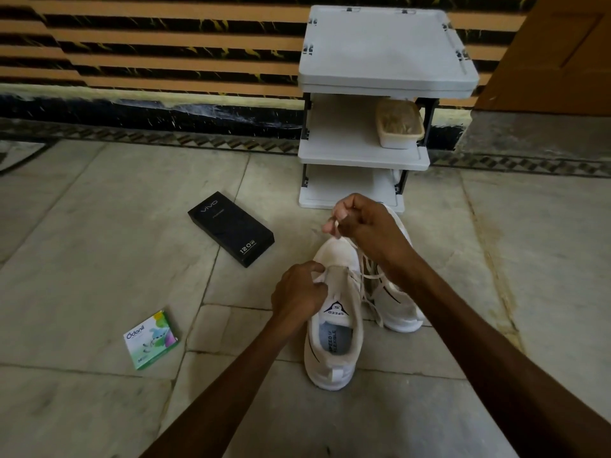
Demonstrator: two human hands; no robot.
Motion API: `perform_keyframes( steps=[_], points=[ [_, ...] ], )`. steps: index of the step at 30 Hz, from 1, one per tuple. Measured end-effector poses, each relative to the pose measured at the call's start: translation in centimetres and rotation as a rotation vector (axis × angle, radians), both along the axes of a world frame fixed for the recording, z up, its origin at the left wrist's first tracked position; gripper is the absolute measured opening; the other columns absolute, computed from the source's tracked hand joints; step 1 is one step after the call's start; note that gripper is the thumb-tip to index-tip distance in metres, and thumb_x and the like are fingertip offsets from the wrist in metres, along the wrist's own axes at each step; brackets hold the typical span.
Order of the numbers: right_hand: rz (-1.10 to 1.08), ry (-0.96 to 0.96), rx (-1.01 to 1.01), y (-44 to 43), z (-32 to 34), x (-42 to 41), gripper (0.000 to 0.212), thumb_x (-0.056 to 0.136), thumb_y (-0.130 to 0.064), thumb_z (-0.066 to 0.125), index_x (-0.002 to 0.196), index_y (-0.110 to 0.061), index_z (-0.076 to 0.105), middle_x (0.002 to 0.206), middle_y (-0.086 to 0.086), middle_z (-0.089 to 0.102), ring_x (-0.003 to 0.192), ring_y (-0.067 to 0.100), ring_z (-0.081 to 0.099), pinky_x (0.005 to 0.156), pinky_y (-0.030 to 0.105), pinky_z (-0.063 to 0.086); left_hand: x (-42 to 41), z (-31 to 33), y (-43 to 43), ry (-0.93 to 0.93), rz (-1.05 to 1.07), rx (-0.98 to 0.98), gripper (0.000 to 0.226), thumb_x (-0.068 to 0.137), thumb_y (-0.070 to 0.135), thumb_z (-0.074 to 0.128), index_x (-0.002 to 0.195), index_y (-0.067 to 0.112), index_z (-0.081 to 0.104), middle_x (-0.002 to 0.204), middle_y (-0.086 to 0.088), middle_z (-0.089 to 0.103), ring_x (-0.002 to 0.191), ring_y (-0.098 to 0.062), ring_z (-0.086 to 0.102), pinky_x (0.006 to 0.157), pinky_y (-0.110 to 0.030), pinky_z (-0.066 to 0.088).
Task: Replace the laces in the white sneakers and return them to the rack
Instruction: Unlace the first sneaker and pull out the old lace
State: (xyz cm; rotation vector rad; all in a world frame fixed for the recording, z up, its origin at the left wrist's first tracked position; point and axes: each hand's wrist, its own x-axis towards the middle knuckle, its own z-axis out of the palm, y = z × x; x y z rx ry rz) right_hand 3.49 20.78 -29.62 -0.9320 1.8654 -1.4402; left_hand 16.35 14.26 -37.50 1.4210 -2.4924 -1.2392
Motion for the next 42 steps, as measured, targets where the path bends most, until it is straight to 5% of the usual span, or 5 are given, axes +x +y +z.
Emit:
perform_keyframes(
  steps=[3, 6, 18, 29, 42],
  points=[
    [0.169, 0.210, 0.125, 0.4, -0.1, -1.4, 0.024, 0.095, 0.000, 0.050, 0.108, -0.016, 0.064, 0.116, -0.005, 0.068, 0.109, 0.004, 0.061, 0.088, 0.012, 0.046, 0.4, 0.1, 0.0, 0.035, -0.023, 0.046, 0.039, 0.085, 0.023, 0.060, 0.121, 0.039, 0.058, 0.120, 0.004, 0.061, 0.102, -0.016, 0.060, 0.082, -0.032, 0.053],
    [0.044, 0.437, 0.243, 1.4, -1.1, -1.4, 0.029, 0.087, 0.007, 0.054, 0.105, -0.011, 0.069, 0.106, -0.001, 0.068, 0.089, 0.004, 0.060, 0.072, 0.004, 0.041, 0.7, 0.0, 0.0, 0.059, -0.034, 0.056, 0.037, 0.083, 0.026, 0.062, 0.119, 0.037, 0.059, 0.117, 0.005, 0.062, 0.101, -0.015, 0.061, 0.087, -0.035, 0.053],
    [-0.063, 0.807, 0.735, 1.8, -6.8, 1.9, 0.030, 0.091, -0.035, 0.060, 0.102, -0.007, 0.067, 0.100, 0.014, 0.068, 0.092, 0.028, 0.065, 0.073, 0.033, 0.050, -0.7, 0.4, 0.7, -0.014, -0.159, -0.240, 0.045, 0.092, 0.040, 0.060, 0.136, 0.034, 0.052, 0.124, 0.000, 0.054, 0.109, -0.020, 0.057, 0.084, -0.030, 0.046],
    [-0.024, 0.022, 0.439, 1.7, -0.6, 1.3, 0.032, 0.098, -0.022, 0.052, 0.070, -0.011, 0.061, 0.061, -0.003, 0.051, 0.057, 0.008, 0.044, 0.054, 0.022, 0.035, -0.4, -0.2, -0.2, -0.133, -0.201, -0.286, 0.059, 0.088, 0.050, 0.062, 0.142, 0.037, 0.042, 0.123, -0.003, 0.053, 0.110, -0.022, 0.056, 0.082, -0.032, 0.046],
    [-0.146, -0.619, -0.124, 1.8, 3.9, -0.1, 0.020, 0.102, -0.017, 0.039, 0.089, -0.013, 0.055, 0.083, 0.006, 0.062, 0.079, 0.022, 0.062, 0.077, 0.035, 0.056, -1.4, -0.6, 0.9, -0.140, -0.173, -0.325, 0.061, 0.087, 0.051, 0.063, 0.142, 0.037, 0.042, 0.126, -0.001, 0.051, 0.110, -0.021, 0.056, 0.084, -0.032, 0.045]
  ],
)
